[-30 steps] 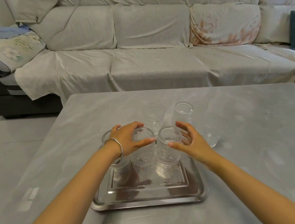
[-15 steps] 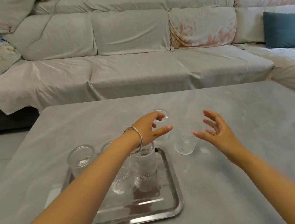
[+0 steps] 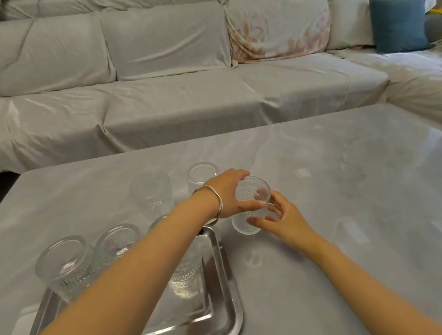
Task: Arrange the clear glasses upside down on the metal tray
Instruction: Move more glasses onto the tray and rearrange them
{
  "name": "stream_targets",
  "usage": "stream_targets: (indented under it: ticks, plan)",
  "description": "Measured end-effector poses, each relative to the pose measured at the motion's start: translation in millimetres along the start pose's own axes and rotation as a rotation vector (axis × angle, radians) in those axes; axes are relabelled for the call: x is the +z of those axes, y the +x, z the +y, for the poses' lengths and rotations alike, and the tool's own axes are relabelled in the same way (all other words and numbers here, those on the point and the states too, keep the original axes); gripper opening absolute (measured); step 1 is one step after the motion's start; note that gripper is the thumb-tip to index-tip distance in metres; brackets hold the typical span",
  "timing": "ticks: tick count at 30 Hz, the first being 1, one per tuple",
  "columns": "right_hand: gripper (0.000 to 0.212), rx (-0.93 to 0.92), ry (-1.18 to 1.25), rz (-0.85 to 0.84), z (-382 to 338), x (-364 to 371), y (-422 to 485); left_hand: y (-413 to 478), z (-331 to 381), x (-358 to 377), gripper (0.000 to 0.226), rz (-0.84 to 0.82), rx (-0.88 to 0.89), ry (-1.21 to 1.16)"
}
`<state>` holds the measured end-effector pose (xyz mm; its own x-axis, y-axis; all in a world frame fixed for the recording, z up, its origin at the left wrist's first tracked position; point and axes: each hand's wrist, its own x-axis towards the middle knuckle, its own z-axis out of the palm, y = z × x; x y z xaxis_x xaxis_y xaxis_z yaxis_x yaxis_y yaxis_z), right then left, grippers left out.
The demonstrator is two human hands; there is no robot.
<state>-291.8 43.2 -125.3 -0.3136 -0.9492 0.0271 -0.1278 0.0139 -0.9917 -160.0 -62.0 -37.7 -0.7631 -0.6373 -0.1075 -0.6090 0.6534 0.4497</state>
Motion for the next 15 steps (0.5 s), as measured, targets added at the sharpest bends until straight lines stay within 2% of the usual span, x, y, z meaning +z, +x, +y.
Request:
stream_targets:
  ticks: [5, 8, 11, 15]
  plan:
    - [0.066, -0.002, -0.027, 0.025, -1, 2, -4, -2, 3, 0, 0.087, 0.039, 0.038, 0.081]
    - [0.065, -0.009, -0.053, 0.031, -9, 2, -13, -12, 2, -2, 0.083, 0.076, 0.066, 0.019]
    - [0.063, -0.023, -0.064, 0.009, -27, 1, -26, -32, -1, -10, 0.079, 0.111, 0.074, -0.216]
    - [0.051, -0.025, 0.002, -0.051, -61, 6, -45, -66, -2, -32, 0.067, 0.169, 0.103, -0.548]
